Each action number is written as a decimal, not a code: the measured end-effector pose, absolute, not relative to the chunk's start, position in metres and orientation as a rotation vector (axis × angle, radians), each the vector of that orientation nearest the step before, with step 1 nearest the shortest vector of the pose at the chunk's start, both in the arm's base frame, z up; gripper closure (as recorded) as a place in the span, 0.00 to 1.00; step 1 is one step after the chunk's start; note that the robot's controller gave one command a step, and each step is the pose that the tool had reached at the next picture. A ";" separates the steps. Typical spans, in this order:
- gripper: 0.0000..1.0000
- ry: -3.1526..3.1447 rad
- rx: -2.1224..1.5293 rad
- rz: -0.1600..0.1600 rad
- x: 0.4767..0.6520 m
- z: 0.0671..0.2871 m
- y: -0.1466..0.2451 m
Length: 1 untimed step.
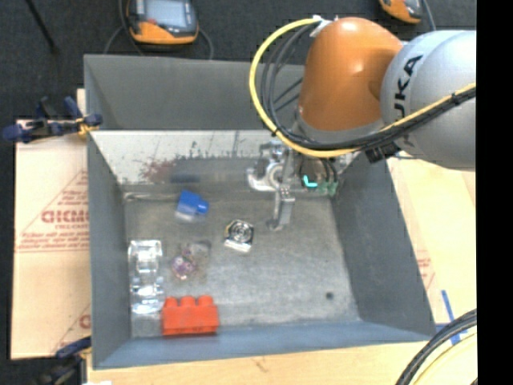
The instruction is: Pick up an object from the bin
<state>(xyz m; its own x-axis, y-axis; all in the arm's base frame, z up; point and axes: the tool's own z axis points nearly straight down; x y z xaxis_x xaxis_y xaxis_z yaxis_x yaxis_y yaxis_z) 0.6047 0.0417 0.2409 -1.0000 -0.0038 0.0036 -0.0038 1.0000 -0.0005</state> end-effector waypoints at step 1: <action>0.00 -3.129 0.250 0.000 0.620 0.118 0.102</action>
Offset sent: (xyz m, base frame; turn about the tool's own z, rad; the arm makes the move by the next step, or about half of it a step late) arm 0.0159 0.0600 -0.1189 -0.1545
